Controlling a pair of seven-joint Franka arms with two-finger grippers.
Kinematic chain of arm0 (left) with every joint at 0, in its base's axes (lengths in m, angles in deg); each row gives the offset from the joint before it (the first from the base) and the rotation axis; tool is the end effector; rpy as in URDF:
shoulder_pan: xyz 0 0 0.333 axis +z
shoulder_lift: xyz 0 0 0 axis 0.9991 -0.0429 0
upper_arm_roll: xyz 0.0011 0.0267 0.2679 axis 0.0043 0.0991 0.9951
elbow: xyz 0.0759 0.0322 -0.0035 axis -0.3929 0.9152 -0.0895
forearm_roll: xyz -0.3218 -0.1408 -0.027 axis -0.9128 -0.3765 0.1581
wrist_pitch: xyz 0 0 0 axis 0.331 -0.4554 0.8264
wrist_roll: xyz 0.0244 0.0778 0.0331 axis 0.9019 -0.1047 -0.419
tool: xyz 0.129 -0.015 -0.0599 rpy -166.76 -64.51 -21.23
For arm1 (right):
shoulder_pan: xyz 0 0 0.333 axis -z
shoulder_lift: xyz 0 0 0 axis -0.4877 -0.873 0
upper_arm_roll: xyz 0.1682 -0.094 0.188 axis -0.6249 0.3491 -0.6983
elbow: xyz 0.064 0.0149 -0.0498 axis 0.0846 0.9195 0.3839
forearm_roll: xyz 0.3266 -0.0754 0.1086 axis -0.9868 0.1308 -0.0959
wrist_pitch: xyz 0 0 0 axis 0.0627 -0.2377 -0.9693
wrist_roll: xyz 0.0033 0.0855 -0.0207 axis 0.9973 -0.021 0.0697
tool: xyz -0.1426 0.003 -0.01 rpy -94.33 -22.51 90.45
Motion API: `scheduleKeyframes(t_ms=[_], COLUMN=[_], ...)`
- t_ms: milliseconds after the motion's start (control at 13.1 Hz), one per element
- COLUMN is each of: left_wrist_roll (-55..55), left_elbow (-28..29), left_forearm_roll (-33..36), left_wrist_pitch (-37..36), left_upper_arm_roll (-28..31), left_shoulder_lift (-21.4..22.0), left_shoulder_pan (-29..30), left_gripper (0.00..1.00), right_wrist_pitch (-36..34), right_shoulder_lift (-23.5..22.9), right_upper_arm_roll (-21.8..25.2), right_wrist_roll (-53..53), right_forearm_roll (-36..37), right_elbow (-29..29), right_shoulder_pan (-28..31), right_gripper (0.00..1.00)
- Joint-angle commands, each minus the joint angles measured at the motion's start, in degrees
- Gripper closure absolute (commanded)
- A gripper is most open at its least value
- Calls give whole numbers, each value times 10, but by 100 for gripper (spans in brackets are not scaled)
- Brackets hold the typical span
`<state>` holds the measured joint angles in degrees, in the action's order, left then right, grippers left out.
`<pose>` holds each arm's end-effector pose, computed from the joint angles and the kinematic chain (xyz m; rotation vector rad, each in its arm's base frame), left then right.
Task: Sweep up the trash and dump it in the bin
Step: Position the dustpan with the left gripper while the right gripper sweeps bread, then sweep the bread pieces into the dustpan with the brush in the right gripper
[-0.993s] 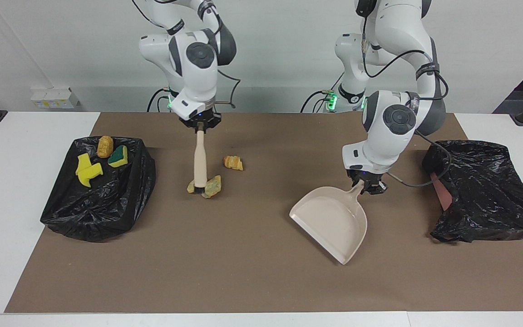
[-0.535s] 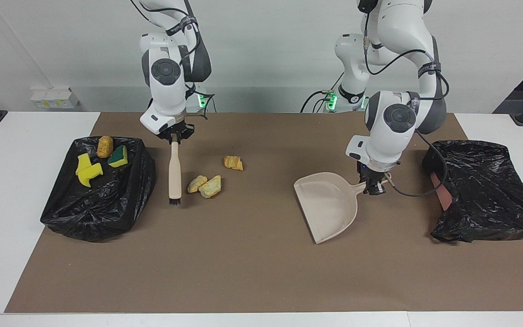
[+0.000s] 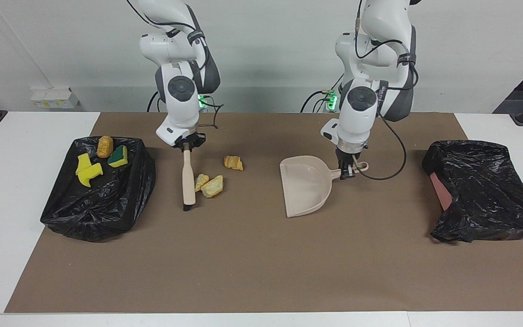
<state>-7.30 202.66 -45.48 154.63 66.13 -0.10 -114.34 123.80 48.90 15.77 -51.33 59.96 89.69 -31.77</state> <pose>0.4737 -0.2133 0.3170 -2.1111 2.2244 0.1044 0.4178 0.1357 0.2922 2.9634 0.1879 -0.2673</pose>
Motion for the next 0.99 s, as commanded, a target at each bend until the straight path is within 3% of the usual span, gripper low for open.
scheduleKeyframes(t_ms=[0, 382, 611, 764, 917], left_wrist_roll=[-51, -151, -163, -163, -159], left_elbow=[48, 91, 96, 96, 96], left_forearm_roll=[12, 12, 12, 12, 12], left_wrist_pitch=[10, 25, 34, 39, 41], left_upper_arm_roll=[6, 4, 3, 3, 3], left_shoulder_lift=[39, 48, 50, 50, 50], left_shoulder_pan=[-42, -98, -100, -107, -107], left_gripper=[100, 100, 100, 100, 100], right_wrist_pitch=[20, 25, -51, -66, -66], right_shoulder_lift=[-9, -40, -19, 5, 36], right_upper_arm_roll=[-4, -4, 2, 3, 2], right_wrist_roll=[-6, -9, -13, -29, -22], right_forearm_roll=[-64, -124, -112, -64, -11], right_elbow=[-2, -53, -109, -97, -41], right_shoulder_pan=[-30, -81, -66, -59, -47], right_gripper=[100, 100, 100, 100, 100])
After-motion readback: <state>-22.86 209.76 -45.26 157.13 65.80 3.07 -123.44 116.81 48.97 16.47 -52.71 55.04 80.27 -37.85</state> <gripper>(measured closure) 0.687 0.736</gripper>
